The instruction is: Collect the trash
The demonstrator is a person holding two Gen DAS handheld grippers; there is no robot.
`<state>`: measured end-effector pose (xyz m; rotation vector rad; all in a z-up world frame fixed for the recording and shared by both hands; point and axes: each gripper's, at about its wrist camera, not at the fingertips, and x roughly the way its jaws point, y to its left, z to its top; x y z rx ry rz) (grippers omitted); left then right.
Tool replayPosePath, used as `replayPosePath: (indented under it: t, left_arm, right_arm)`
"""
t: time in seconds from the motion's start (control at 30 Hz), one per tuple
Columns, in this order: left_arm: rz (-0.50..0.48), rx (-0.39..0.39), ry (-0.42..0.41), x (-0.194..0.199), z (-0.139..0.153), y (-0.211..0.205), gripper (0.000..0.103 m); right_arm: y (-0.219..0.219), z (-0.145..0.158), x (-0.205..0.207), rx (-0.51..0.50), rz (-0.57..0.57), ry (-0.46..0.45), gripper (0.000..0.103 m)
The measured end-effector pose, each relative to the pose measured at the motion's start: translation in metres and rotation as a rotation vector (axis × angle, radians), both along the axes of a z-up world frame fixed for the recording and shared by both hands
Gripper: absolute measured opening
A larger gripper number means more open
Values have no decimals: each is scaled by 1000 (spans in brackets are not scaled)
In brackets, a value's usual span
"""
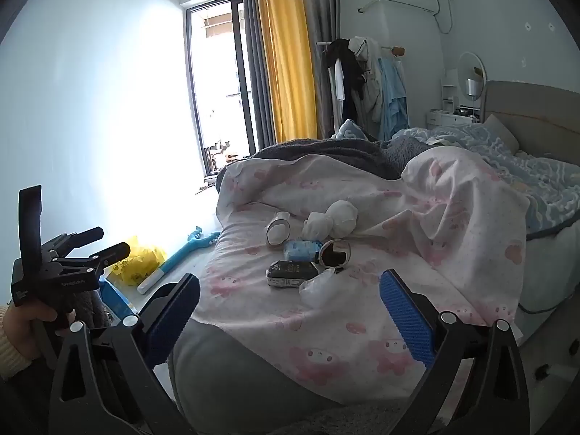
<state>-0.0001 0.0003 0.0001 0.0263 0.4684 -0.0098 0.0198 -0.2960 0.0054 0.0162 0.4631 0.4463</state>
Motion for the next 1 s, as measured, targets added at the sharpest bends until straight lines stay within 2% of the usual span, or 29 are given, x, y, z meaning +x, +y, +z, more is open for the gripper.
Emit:
replayPosePath:
  t: [1.0]
  left_arm:
    - [1,1,8,0,0,0,100]
  right_arm:
    - [0,1,-1,8,0,2,100]
